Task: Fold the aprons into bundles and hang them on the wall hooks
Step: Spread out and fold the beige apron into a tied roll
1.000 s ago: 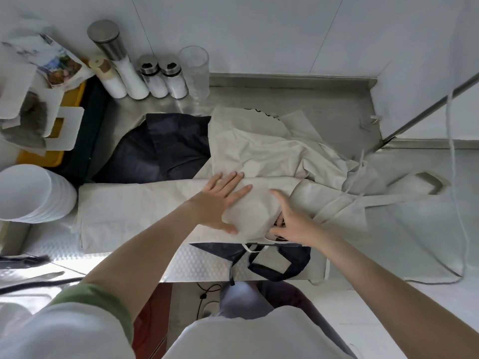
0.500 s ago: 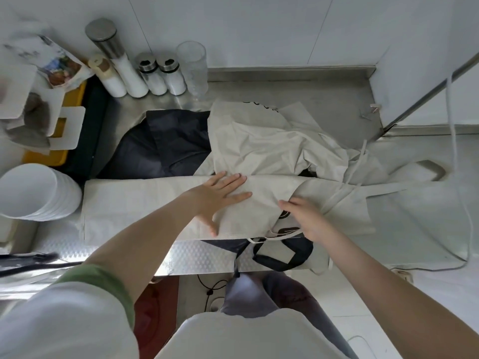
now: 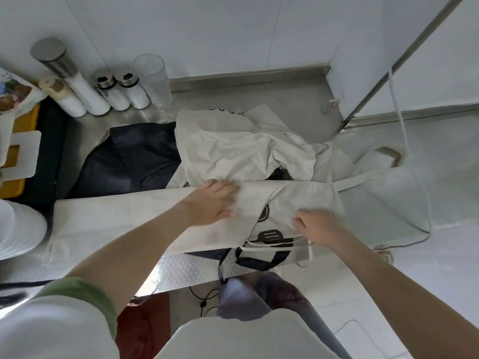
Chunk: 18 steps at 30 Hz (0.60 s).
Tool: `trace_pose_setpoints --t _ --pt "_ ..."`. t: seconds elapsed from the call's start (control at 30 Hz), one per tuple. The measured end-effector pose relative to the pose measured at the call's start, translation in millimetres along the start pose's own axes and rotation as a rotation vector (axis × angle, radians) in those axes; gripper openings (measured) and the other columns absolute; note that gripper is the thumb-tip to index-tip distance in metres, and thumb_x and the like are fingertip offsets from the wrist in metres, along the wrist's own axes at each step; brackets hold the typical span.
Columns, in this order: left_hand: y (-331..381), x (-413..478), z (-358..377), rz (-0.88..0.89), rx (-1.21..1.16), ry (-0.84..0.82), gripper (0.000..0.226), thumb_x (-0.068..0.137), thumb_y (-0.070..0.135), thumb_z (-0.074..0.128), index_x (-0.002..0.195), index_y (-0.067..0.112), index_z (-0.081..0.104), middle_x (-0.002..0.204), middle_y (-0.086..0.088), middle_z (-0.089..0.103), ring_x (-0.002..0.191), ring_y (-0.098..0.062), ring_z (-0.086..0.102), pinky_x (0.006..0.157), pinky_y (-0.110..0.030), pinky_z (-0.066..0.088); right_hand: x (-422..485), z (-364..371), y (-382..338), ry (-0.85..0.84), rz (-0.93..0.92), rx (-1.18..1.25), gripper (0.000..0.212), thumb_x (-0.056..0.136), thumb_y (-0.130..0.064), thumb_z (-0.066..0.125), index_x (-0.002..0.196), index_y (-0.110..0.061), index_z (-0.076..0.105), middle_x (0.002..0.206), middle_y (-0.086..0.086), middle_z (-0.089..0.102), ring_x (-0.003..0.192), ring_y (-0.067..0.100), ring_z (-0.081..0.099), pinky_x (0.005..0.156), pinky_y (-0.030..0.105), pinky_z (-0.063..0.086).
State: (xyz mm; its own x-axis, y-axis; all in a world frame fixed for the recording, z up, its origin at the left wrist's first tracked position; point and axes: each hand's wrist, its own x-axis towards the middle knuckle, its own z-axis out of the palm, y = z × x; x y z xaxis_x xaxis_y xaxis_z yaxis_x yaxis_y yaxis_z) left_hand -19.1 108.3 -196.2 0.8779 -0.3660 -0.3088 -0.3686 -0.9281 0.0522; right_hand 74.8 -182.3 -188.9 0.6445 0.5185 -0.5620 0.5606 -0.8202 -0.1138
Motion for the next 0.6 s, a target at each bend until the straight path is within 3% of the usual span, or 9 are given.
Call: trace_pose_setpoints --t 0.07,0.13,0.27,0.37,0.43,0.47,0.53,0.6 --pt "15.4 21.8 -11.7 -0.018 0.018 -0.074 0.083 0.095 0.059 0.001 0.133 0.007 0.053 0.147 -0.005 0.038 0.135 -0.025 0.032 0.110 -0.036 0.021 -7.3 -1.3 17.0 0.045 0.133 -0.046 0.027 0.101 -0.032 0.032 0.097 -0.014 0.052 0.102 0.009 0.063 0.099 0.028 0.060 0.079 0.034 0.042" --pt "34.0 50.0 -25.1 -0.093 0.057 -0.125 0.070 0.100 0.056 0.015 0.130 0.007 0.055 0.142 -0.007 0.043 0.132 -0.026 0.035 0.105 -0.036 0.029 -14.4 5.0 39.9 0.056 0.286 -0.051 0.027 0.101 -0.026 0.033 0.114 -0.009 0.050 0.115 0.012 0.060 0.110 0.029 0.058 0.090 0.035 0.042" --pt "56.0 87.9 -36.7 -0.055 0.171 -0.210 0.037 0.099 0.035 0.038 0.117 0.012 0.060 0.111 -0.003 0.060 0.103 -0.023 0.057 0.076 -0.031 0.040 -22.4 9.9 79.1 0.119 0.602 0.230 0.035 0.100 -0.019 0.035 0.130 -0.001 0.039 0.114 0.020 0.059 0.103 0.038 0.058 0.082 0.040 0.045" --pt "61.8 107.6 -32.9 0.109 0.116 -0.161 0.046 0.093 0.027 0.046 0.136 0.013 0.044 0.128 -0.003 0.050 0.117 -0.023 0.050 0.088 -0.033 0.044 -25.4 -0.4 91.3 0.199 0.687 0.473 0.032 0.097 -0.006 0.043 0.128 0.002 0.046 0.118 0.021 0.059 0.113 0.042 0.053 0.093 0.042 0.045" --pt "61.7 116.7 -26.9 0.205 0.144 -0.038 0.053 0.091 0.030 0.053 0.138 0.009 0.041 0.135 -0.006 0.047 0.123 -0.023 0.047 0.092 -0.033 0.041 -17.8 -10.3 94.8 0.266 0.622 0.574 0.026 0.084 -0.007 0.067 0.106 0.007 0.060 0.101 0.023 0.064 0.106 0.043 0.058 0.086 0.036 0.051" --pt "61.9 119.7 -25.9 0.229 0.182 0.045 0.051 0.086 0.028 0.061 0.132 0.009 0.050 0.132 -0.007 0.052 0.118 -0.023 0.052 0.089 -0.032 0.043 -9.5 -12.8 95.8 0.360 0.568 0.884 0.026 0.079 -0.012 0.074 0.094 0.005 0.062 0.090 0.023 0.064 0.094 0.041 0.061 0.077 0.035 0.052" --pt "62.0 122.1 -22.7 0.231 0.179 0.237 0.038 0.077 0.013 0.061 0.115 0.010 0.064 0.116 -0.007 0.063 0.098 -0.023 0.062 0.078 -0.030 0.050 7.1 -9.7 106.5 0.388 0.676 1.115 0.023 0.085 -0.021 0.064 0.096 -0.003 0.056 0.083 0.016 0.059 0.082 0.031 0.056 0.074 0.035 0.045" --pt "59.4 120.1 -18.3 0.160 0.093 0.393 0.046 0.077 0.007 0.040 0.118 0.012 0.060 0.112 -0.006 0.064 0.092 -0.024 0.060 0.077 -0.031 0.050 17.3 -13.4 105.2 0.342 0.702 1.341 0.020 0.083 -0.023 0.061 0.095 -0.010 0.053 0.072 0.005 0.053 0.069 0.021 0.050 0.063 0.030 0.041"
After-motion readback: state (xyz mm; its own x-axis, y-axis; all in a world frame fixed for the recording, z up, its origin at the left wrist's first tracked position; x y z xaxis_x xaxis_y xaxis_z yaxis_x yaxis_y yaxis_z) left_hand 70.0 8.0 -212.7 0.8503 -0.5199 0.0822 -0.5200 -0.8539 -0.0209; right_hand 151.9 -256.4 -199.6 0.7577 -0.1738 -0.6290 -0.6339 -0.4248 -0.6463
